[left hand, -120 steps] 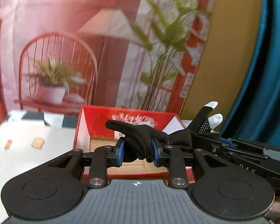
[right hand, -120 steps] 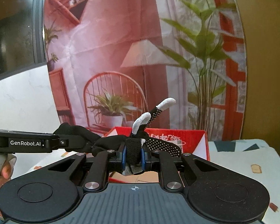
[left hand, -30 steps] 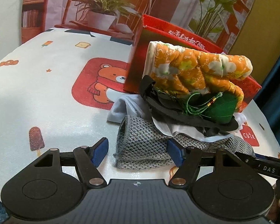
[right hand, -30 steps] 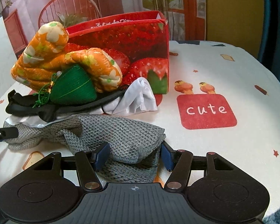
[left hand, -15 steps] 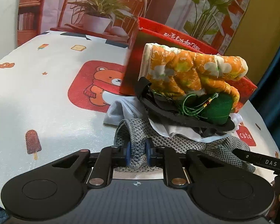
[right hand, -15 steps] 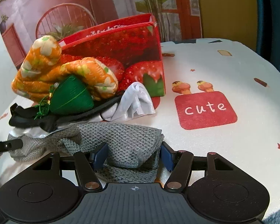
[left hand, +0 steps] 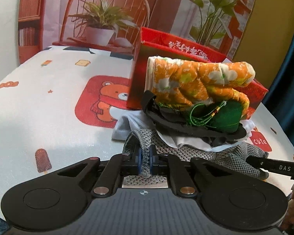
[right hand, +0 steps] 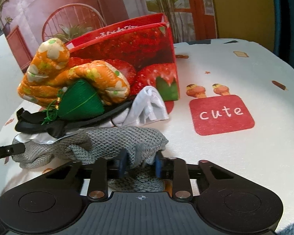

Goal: Organize soft objects
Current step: 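Close the right gripper on the grey sock while the left gripper closes beside it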

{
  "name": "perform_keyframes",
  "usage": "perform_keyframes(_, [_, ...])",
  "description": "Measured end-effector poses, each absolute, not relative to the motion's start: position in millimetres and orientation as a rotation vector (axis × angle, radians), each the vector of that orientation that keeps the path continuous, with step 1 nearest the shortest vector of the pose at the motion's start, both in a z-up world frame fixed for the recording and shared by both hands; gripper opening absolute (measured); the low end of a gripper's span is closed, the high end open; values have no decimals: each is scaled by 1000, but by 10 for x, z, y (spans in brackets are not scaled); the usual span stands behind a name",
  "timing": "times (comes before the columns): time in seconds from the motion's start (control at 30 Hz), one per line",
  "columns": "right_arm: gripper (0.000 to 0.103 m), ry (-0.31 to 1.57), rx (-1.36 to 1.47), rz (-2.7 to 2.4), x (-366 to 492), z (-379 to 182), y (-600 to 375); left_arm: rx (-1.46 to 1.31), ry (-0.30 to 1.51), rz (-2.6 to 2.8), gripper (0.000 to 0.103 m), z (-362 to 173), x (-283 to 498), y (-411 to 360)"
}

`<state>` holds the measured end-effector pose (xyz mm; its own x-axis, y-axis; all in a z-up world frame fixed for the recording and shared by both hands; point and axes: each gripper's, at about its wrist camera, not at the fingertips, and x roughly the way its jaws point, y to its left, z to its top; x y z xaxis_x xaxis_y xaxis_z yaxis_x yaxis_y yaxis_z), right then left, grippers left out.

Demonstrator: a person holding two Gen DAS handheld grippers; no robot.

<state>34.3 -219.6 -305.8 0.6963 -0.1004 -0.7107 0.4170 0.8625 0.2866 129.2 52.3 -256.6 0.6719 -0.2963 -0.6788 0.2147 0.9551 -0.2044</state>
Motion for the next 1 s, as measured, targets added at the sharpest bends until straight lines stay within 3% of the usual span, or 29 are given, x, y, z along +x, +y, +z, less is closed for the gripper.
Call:
perform_keyframes(0.3, [15, 694, 459, -279, 315, -2932, -2189, -116, 725, -285, 8, -2451, 1237, 532])
perform_keyframes(1.0, [13, 535, 454, -237, 164, -2518, -2126, -92, 588, -293, 8, -2169, 1007, 536])
